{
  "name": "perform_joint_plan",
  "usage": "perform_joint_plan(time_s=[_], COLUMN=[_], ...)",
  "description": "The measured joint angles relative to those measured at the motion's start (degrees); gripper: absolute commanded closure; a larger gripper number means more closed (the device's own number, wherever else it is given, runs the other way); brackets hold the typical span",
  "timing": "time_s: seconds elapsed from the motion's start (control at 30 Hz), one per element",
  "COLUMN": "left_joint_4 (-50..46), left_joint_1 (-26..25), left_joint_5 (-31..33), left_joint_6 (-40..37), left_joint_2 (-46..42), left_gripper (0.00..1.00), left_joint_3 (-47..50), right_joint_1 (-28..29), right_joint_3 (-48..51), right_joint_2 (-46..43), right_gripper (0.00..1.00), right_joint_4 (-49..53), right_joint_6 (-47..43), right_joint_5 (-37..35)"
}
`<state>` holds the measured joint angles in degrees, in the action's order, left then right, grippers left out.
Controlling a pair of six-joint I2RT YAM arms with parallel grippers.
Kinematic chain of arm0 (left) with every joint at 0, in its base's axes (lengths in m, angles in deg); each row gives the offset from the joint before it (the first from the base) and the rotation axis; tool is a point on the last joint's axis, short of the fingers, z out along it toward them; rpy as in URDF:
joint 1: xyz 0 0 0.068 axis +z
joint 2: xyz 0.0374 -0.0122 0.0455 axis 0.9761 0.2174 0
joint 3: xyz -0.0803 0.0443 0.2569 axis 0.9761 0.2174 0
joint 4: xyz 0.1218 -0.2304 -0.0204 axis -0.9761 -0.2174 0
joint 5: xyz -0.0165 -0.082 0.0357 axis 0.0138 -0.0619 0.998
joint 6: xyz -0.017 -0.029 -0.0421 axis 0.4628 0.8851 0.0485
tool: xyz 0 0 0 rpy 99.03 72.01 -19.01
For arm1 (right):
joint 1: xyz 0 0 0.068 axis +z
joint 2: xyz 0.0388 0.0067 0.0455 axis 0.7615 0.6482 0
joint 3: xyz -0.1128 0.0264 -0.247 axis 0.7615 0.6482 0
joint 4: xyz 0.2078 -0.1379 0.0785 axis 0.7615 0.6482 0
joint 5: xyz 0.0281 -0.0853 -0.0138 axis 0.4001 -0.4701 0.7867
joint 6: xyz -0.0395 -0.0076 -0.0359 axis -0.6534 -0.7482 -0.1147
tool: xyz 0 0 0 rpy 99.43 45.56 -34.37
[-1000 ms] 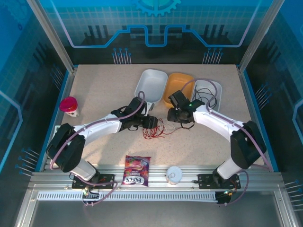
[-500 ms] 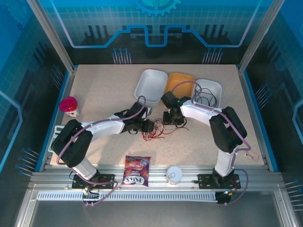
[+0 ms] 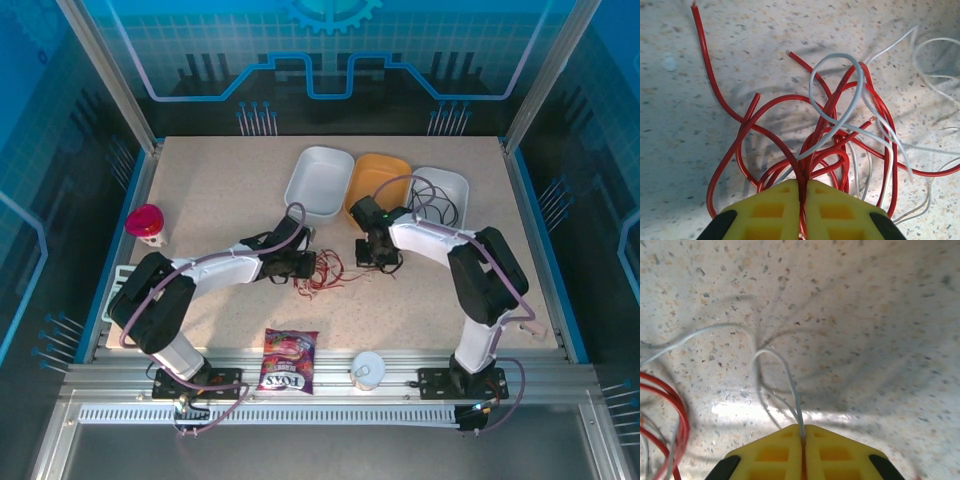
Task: Untangle the cables
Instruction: Untie the cables at the center of the table.
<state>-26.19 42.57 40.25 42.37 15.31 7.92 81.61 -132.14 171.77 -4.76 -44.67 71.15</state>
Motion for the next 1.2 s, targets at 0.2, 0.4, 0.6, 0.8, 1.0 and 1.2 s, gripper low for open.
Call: perform_joint_plan(time_s=[0.2, 0.4, 0.6, 0.8, 1.0, 1.2], left_joint_4=[-1.7, -3.3, -4.7, -5.5, -6.5, -6.8], left_joint_1=[4.6, 8.2, 10.6, 11.4, 11.5, 11.5], left_joint_5=[2.4, 5.1, 7.2, 8.4, 9.2, 9.3], left_joint_6=[-0.2, -0.8, -1.4, -1.8, -1.8, -1.9], left_joint_2=[-5.5, -8.9, -10.2, -10.4, -10.4, -10.6], left_gripper=[0.98, 1.00, 1.00, 1.00, 1.00, 0.95], left_joint_3=[2.3, 3.9, 4.5, 4.5, 4.5, 4.5], right_joint_1=[-0.7, -2.8, -6.3, -7.1, -7.1, -7.1], right_joint_3=[0.3, 2.7, 5.5, 8.5, 9.4, 11.5], right_joint_2=[-10.3, -21.3, -30.9, -34.1, -34.0, -31.7], right_gripper=[0.93, 0.89, 0.86, 0.82, 0.78, 0.66], right_joint_4=[2.4, 6.1, 8.4, 8.3, 8.2, 5.9], right_joint_6=[0.1, 0.6, 0.9, 1.5, 1.8, 2.8], right_joint_5=[-5.2, -10.4, -11.3, -7.5, -5.7, -2.8])
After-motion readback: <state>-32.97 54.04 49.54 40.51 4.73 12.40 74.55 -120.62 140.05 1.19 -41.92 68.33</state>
